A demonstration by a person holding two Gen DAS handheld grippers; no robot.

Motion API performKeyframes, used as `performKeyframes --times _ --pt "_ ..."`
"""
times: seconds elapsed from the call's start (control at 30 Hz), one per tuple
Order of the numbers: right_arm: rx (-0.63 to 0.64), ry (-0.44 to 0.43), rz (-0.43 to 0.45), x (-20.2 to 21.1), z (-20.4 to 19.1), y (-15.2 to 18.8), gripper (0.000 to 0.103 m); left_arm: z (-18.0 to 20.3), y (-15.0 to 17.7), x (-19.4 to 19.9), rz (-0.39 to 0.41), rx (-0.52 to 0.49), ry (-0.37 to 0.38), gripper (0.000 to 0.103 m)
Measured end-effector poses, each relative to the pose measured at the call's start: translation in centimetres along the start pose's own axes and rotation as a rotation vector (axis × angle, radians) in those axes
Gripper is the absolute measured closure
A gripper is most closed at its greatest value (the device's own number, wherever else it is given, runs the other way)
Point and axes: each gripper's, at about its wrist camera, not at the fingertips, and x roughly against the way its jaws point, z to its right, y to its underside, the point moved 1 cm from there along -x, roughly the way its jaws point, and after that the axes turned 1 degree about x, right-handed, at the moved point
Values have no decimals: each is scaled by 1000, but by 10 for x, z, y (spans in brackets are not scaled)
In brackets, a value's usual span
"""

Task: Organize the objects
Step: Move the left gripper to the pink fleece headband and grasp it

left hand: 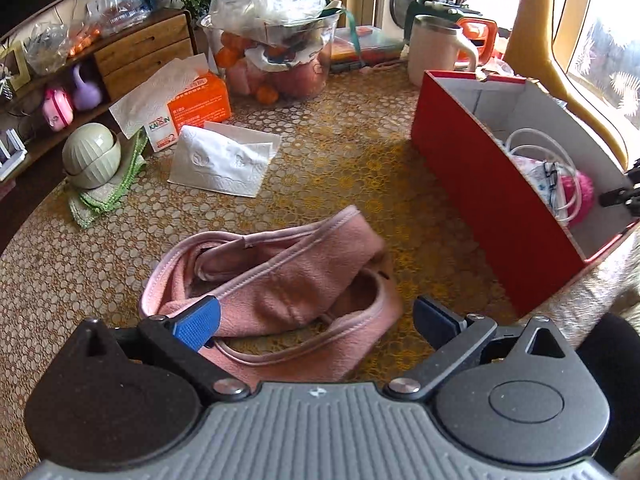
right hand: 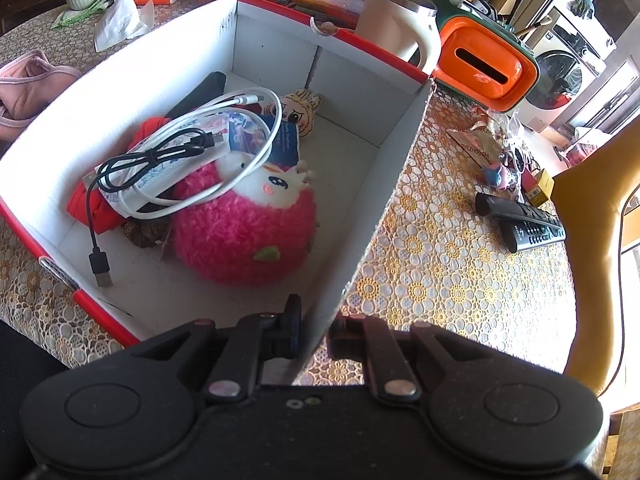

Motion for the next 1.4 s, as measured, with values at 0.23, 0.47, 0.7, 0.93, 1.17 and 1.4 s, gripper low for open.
performKeyframes --times 0.23,0.47,0.7,0.93,1.17,1.4 --pt "-2 2 -6 0 -1 0 92 10 -5 -21 -29 -129 76 0" --pt "0 3 -10 1 -1 -1 92 34 2 -34 -118 -362 112 0" --pt "1 5 -13 0 -2 -1 91 34 8 -61 -161 -475 50 0" --pt "1 5 -20 0 -3 -1 91 14 -2 -90 -195 -404 46 0" --pt "-2 2 -28 -2 -3 -2 90 1 -6 -107 -232 -299 112 0" --pt "-5 3 -34 -5 -3 -3 90 -8 -10 -107 -224 -178 120 13"
